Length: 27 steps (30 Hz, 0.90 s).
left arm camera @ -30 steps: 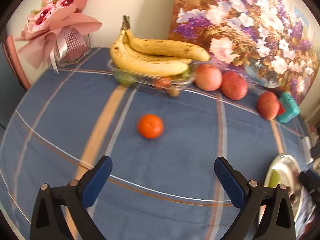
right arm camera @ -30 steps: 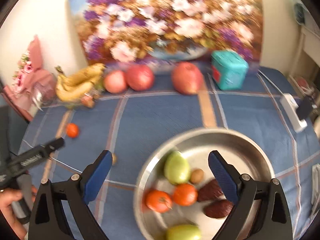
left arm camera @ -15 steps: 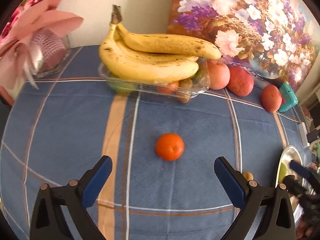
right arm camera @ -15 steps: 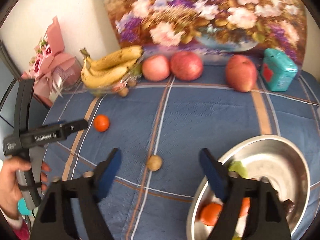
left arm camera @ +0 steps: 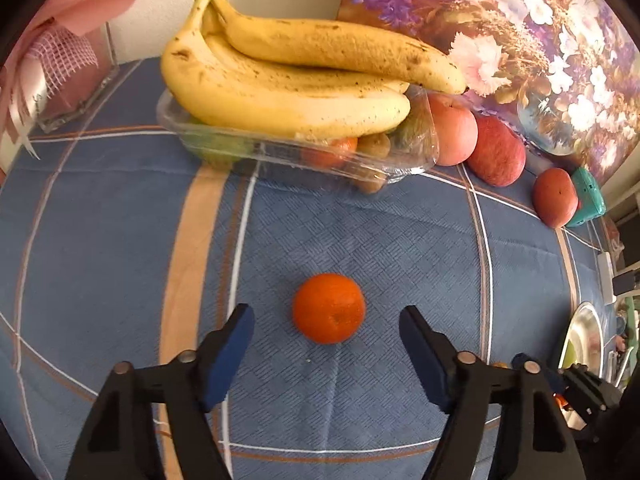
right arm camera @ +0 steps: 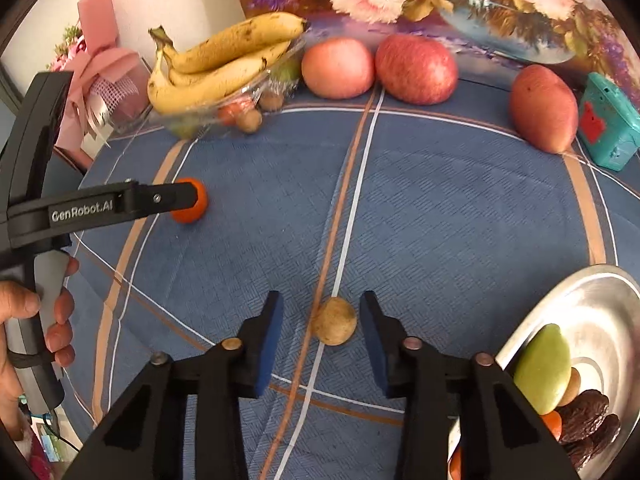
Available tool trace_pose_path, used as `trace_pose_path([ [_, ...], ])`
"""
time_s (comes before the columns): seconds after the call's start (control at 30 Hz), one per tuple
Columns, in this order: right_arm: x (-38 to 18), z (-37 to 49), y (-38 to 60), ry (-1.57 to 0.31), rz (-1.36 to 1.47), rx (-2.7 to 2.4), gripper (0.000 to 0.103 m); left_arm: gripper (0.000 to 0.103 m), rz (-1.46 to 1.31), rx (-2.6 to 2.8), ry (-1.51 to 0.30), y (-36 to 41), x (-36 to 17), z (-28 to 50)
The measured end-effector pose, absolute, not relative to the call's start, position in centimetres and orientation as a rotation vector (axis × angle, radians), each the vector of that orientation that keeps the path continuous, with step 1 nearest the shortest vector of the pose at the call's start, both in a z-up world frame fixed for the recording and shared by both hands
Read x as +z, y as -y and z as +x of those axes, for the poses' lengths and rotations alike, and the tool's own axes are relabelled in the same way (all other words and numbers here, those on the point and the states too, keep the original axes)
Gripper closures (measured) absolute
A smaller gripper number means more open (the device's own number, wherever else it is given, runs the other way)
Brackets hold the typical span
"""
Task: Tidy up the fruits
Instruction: 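Grasp the last tangerine with the left tool while the right tool grasps a small brown fruit, then carry both fruits over the steel plate and open both tools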
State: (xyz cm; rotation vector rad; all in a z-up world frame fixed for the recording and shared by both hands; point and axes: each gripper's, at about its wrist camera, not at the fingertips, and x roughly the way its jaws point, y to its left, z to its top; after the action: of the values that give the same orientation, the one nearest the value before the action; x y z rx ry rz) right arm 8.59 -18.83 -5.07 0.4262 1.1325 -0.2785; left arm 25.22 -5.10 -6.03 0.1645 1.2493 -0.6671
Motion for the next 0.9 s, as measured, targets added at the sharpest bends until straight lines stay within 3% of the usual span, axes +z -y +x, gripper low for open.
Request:
trace_pose_path([
  [0.13,-5.2,8.6,18.7,-1.144,0.398,-0.288,0.073,0.056,0.148,-0.652,-1.262,5.0,-6.5,25.5],
  [0.2,-5.3,8.5,18.8,-1.147,0.403,-0.292,0.077,0.062,0.120,-0.658,-1.268,4.8,-6.6,25.6],
  [0.27,-5.3,8.4,19.0,-1.149,0.402,-0.298,0.082,0.062,0.114,-0.646,-1.273,4.7,-6.6,25.6],
  [0.63,-4.1,6.5,19.5,-1.114,0.470,-0.289,0.088,0.063,-0.021,-0.536,-1.333,1.8,-6.5,22.5],
  [0.7,-3.7,6.0,19.3,-1.106,0.478,-0.287,0.094,0.063,-0.033,-0.522,-1.338,1.4,-6.4,21.6],
  [0.9,-2.8,3.8,18.2,-1.084,0.499,-0.285,0.095,0.063,-0.107,-0.493,-1.369,0.0,-6.2,18.0],
])
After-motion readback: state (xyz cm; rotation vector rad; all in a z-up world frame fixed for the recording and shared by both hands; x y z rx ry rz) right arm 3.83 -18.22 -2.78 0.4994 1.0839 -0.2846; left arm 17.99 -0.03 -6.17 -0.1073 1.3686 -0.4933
